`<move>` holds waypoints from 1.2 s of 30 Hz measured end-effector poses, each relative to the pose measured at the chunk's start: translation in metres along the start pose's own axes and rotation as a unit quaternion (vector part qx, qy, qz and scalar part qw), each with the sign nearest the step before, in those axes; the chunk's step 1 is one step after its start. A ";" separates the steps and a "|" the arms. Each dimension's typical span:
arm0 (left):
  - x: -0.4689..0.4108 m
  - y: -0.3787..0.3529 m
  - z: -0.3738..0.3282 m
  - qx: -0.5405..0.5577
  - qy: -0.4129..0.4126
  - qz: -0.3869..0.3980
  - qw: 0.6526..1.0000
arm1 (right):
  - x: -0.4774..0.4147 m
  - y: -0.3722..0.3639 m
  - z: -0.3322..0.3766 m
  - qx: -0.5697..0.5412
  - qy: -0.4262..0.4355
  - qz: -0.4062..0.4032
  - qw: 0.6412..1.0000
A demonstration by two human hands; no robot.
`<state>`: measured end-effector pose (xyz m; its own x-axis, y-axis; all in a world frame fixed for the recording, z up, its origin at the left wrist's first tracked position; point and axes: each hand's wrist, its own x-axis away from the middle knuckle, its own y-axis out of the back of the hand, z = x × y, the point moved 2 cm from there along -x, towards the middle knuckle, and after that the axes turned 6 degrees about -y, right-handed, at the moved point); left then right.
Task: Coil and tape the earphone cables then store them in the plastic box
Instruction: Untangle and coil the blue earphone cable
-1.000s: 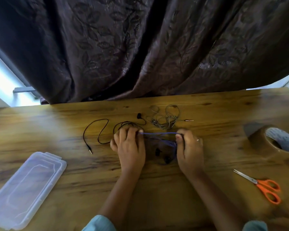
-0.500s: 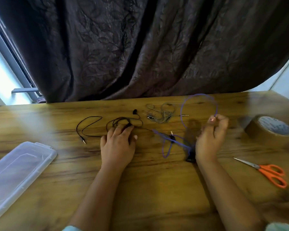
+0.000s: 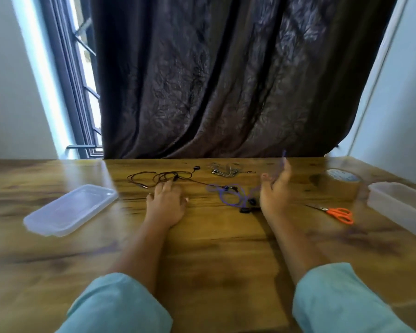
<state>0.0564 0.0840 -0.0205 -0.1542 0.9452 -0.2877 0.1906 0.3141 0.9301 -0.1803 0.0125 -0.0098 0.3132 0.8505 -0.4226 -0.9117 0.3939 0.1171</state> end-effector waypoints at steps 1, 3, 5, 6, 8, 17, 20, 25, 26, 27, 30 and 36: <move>0.001 -0.002 -0.005 0.013 -0.023 0.012 1.000 | 0.002 -0.004 -0.002 0.033 0.017 0.039 0.999; 0.003 -0.007 -0.017 0.028 -0.062 0.027 0.997 | 0.001 -0.008 -0.008 0.101 0.038 0.109 0.988; 0.004 -0.011 -0.024 0.033 -0.088 0.025 0.995 | 0.000 -0.015 -0.010 0.227 0.025 0.203 0.952; 0.000 -0.013 -0.026 0.033 -0.096 0.025 0.995 | -0.001 -0.020 -0.010 0.313 0.016 0.252 0.916; -0.010 -0.018 -0.027 0.023 -0.099 0.028 0.994 | -0.002 -0.029 -0.011 0.416 0.022 0.315 0.853; -0.064 -0.038 -0.037 -0.025 -0.064 0.111 0.991 | -0.038 -0.038 -0.021 0.267 0.025 0.257 0.928; -0.076 -0.040 -0.036 -0.033 -0.018 0.108 0.993 | -0.053 -0.034 -0.029 0.228 0.026 0.193 0.954; -0.098 -0.044 -0.031 -0.041 0.018 0.117 0.992 | -0.058 -0.035 -0.037 0.254 0.018 0.184 0.950; -0.101 -0.045 -0.030 -0.046 0.026 0.123 0.991 | -0.057 -0.037 -0.037 0.262 0.024 0.206 0.943; -0.104 -0.046 -0.030 -0.046 0.035 0.124 0.991 | -0.056 -0.038 -0.036 0.260 0.034 0.230 0.937; -0.105 -0.046 -0.028 -0.039 0.051 0.102 0.993 | -0.052 -0.040 -0.032 0.203 0.050 0.269 0.940; -0.095 -0.038 -0.034 0.161 -0.076 -0.046 0.983 | -0.046 -0.039 -0.009 -0.079 -0.013 0.279 0.957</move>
<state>0.0304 -0.0206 -0.0211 -0.0419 0.9064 -0.4203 0.4826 0.3867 0.7858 -0.1619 -0.0448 -0.0032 -0.2287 0.9227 -0.3104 -0.9672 -0.1793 0.1797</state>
